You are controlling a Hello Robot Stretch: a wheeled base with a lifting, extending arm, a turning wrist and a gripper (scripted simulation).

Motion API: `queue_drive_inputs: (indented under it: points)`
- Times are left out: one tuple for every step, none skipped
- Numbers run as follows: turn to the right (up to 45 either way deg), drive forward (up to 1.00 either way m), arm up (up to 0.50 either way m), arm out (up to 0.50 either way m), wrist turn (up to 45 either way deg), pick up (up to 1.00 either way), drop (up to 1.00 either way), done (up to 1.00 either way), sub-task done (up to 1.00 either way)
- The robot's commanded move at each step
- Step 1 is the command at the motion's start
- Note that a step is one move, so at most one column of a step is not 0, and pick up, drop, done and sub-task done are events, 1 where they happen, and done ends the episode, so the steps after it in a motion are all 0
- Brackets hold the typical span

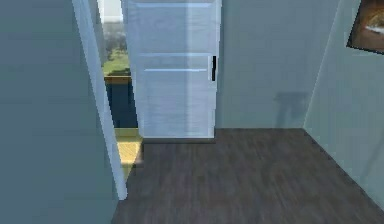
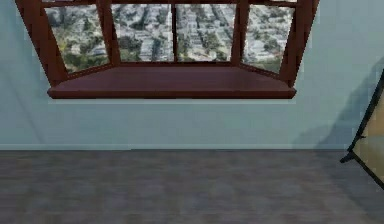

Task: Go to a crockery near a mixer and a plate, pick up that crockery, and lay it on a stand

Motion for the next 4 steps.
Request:
queue_drive_inputs:
  points:
    - [0.0, 1.00, 0.00, 0.00, 0.0, 0.00, 0.00, 0.00, 0.00]
    - [0.0, 0.65, 0.00, 0.00, 0.0, 0.00, 0.00, 0.00, 0.00]
    - [-45.0, 0.00, 0.00, 0.00, 0.0, 0.00, 0.00, 0.00, 0.00]
    - [-42.0, 0.00, 0.00, 0.00, 0.0, 0.00, 0.00, 0.00, 0.00]
